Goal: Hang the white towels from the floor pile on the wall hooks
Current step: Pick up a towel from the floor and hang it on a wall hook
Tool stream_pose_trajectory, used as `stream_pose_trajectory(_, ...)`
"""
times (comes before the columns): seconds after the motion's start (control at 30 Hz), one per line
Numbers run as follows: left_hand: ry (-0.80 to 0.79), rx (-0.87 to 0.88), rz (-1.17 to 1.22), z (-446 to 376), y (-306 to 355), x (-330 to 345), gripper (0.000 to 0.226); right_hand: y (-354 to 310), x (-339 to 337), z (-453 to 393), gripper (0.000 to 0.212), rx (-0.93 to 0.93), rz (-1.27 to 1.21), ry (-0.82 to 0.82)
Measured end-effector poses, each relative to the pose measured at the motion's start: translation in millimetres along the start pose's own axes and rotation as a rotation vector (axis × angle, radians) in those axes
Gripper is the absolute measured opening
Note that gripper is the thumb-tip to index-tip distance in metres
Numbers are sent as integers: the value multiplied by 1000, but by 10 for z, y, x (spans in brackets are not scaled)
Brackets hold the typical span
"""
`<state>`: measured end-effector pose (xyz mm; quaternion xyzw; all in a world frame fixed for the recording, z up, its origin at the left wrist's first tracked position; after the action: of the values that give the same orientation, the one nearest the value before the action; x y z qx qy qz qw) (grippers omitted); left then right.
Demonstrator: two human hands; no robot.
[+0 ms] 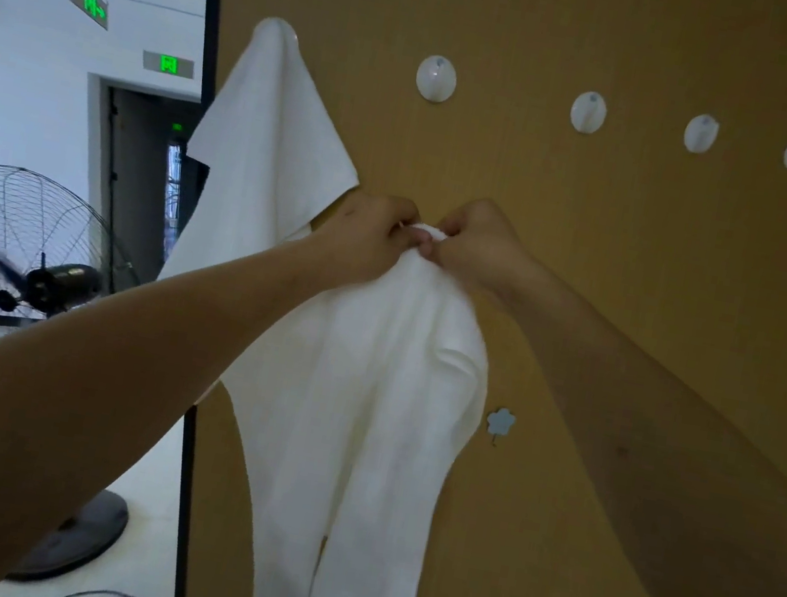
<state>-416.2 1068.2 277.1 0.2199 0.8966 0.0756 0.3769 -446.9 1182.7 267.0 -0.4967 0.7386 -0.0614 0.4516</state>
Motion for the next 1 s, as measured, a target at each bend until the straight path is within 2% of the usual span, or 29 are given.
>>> stream_pose_trajectory(0.07, -94, -19, -44, -29, -45, 23, 36, 4, -81, -32, 23, 3, 15, 3)
stream_pose_trajectory(0.13, -229, -69, -17, -54, -150, 80, 44, 50, -192, -83, 17, 13, -23, 28)
stream_pose_trajectory(0.23, -304, -159, 79, -175, -300, 71, 37, 154, -312, -254, 13, 14, -66, 74)
stream_pose_trajectory(0.33, -179, -154, 68, -441, -314, -73, 29, 194, -387, -505, 7, -22, -111, 107)
stream_pose_trajectory(0.4, -31, -114, 193, -636, -294, -237, 19, 166, -473, -665, 9, -91, -192, 124)
stream_pose_trajectory(0.47, 85, -83, 383, -797, -269, -402, 18, 70, -602, -807, 10, -205, -298, 120)
stream_pose_trajectory(0.53, 184, -25, 430, -967, -196, -554, 14, -56, -770, -953, 13, -346, -386, 126)
stream_pose_trajectory(0.6, 271, 46, 424, -1133, -80, -702, 6, -173, -899, -1157, 10, -459, -348, 136)
stream_pose_trajectory(0.63, 305, 79, 362, -1211, -9, -763, 7, -233, -940, -1266, 11, -507, -277, 146)
stream_pose_trajectory(0.73, 436, 241, -109, -1406, 236, -882, 22, -444, -1024, -1518, 17, -650, -85, 192)
stream_pose_trajectory(0.8, 500, 308, -308, -1525, 297, -951, 32, -517, -1107, -1662, 19, -685, -10, 245)
stream_pose_trajectory(0.9, 470, 320, -474, -1740, 261, -924, 35, -545, -1092, -1869, 25, -642, 242, 263)
stream_pose_trajectory(1.0, 458, 243, -457, -1870, 180, -909, 24, -563, -1005, -1956, 32, -637, 490, 308)
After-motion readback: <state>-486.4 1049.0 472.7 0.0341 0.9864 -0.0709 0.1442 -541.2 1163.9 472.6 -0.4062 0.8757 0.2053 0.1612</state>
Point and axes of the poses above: each hand's wrist, its own z-axis away from the middle knuckle, its own x-axis out of the palm, y = z × x, the point moved 10 cm from there along -z, towards the middle knuckle, and after that the axes turned 7 degrees about -x, right-handed, at the moved point
